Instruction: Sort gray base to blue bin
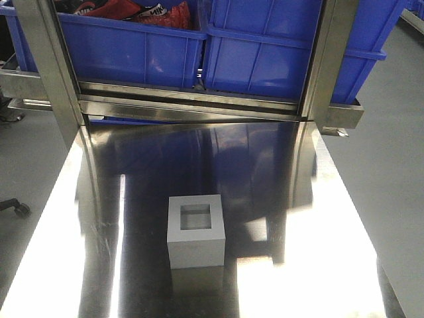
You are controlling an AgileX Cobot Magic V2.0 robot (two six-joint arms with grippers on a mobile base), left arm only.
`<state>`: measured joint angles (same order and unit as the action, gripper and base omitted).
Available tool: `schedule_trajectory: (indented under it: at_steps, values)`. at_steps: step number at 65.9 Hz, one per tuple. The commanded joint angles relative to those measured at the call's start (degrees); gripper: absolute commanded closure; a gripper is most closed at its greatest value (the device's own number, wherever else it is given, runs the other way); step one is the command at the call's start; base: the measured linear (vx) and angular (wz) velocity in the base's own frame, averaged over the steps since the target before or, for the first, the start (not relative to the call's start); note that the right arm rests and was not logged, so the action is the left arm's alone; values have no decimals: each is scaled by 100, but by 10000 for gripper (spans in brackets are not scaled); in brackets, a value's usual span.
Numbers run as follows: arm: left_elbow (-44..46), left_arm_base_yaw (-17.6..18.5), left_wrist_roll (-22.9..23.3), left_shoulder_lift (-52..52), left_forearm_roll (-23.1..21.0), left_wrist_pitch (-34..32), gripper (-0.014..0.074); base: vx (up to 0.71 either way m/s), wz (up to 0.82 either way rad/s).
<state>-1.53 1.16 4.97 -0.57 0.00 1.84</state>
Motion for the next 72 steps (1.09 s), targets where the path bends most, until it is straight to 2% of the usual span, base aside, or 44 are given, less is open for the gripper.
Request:
schedule_trajectory:
  at_steps: [1,72]
  values:
    - [-162,34,4,-81,-51,-406,602,0,0]
    - [-162,34,4,-81,-51,-406,602,0,0]
